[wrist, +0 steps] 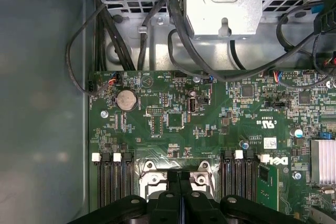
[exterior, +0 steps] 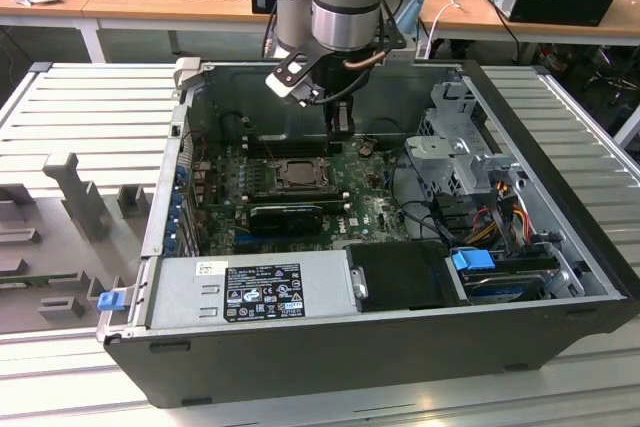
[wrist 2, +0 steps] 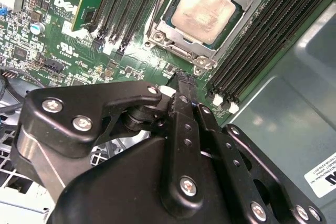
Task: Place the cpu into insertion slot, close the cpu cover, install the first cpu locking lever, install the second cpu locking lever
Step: 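Close the cpu cover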
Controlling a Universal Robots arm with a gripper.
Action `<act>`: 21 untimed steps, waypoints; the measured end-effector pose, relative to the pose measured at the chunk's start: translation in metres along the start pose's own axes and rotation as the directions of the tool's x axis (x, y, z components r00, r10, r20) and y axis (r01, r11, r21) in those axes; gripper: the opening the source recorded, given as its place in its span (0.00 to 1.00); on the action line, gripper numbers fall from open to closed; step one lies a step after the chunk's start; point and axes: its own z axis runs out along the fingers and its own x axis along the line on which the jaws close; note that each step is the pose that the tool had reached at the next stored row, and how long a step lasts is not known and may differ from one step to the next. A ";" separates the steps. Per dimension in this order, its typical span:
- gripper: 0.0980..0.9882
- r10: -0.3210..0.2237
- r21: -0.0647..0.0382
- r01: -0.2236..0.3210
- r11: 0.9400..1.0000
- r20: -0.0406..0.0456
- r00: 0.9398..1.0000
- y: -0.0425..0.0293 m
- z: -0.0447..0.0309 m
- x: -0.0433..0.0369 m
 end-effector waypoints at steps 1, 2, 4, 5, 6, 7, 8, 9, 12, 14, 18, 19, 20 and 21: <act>0.01 0.000 0.000 0.000 1.000 0.000 1.000 -0.0002 0.0000 0.0000; 0.01 0.000 0.000 0.000 1.000 0.000 1.000 -0.0006 0.0000 0.0000; 0.01 0.000 0.000 0.000 1.000 0.000 1.000 -0.0010 0.0000 0.0000; 0.01 0.000 0.000 0.000 1.000 0.000 1.000 -0.0012 0.0000 0.0000; 0.01 0.000 0.000 0.000 1.000 0.000 1.000 -0.0015 -0.0001 0.0000; 0.01 0.000 0.000 0.000 1.000 0.000 1.000 -0.0017 -0.0001 0.0000; 0.01 0.000 0.000 0.000 1.000 0.000 1.000 -0.0019 -0.0001 0.0000; 0.01 0.000 0.000 0.000 1.000 0.000 1.000 -0.0021 -0.0001 0.0000; 0.01 0.000 0.000 0.000 1.000 0.000 1.000 -0.0028 -0.0001 0.0000; 0.01 0.000 0.000 0.000 1.000 0.000 1.000 -0.0042 -0.0001 -0.0001; 0.01 0.000 0.001 0.000 1.000 0.000 1.000 -0.0062 0.0043 -0.0002; 0.01 0.000 0.001 0.000 1.000 0.000 1.000 -0.0066 0.0062 -0.0002; 0.01 0.000 0.001 0.000 1.000 0.000 1.000 -0.0072 0.0087 -0.0003; 0.01 0.000 0.001 0.000 1.000 0.000 1.000 -0.0078 0.0105 -0.0003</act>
